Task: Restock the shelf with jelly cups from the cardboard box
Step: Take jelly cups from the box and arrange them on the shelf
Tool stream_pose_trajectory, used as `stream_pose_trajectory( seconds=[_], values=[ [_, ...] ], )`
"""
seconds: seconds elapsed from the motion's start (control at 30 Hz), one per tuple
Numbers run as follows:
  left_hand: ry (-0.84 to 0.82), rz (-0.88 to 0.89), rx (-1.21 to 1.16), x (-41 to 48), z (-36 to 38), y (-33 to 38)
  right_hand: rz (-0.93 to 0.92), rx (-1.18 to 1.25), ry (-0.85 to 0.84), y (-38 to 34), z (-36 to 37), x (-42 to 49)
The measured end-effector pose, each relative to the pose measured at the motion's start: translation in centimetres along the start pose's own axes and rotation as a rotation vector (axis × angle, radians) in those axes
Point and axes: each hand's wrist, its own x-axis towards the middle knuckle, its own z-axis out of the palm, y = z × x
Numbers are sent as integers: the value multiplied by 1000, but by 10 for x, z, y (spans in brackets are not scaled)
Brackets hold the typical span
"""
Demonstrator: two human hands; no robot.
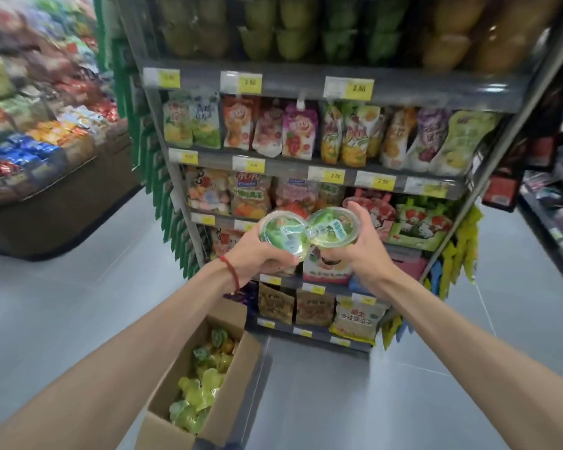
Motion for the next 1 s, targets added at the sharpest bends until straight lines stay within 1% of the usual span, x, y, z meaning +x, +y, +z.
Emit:
stream_pose_trajectory(
  seconds=[0.13,0.3,0.4,0.47,0.53,0.6,0.7,0.87,0.93,1.0],
  values=[
    [-107,25,-8,18,-23,25,-20,15,101,-25,13,16],
    [-184,42,-23,47,-65,54,-43,18,227,-50,41,43],
    [-149,47,-49,57,-87,77,-40,47,279,-68,54,59],
    [-114,77,-14,61,-97,94,-50,69,326,-78,60,69],
    [-126,109,-18,66,-104,112,-57,115,366,-88,64,79],
    [-135,129,-44,71,-109,126,-50,134,377,-96,63,90],
    [-122,181,-14,83,-113,147,-63,109,378,-111,60,105],
    [-133,250,-46,114,-105,187,-75,172,376,-131,44,138],
    [-154,281,-47,125,-95,201,-83,143,380,-140,36,150],
    [-168,302,-46,137,-86,214,-124,88,420,-150,24,162]
  ],
)
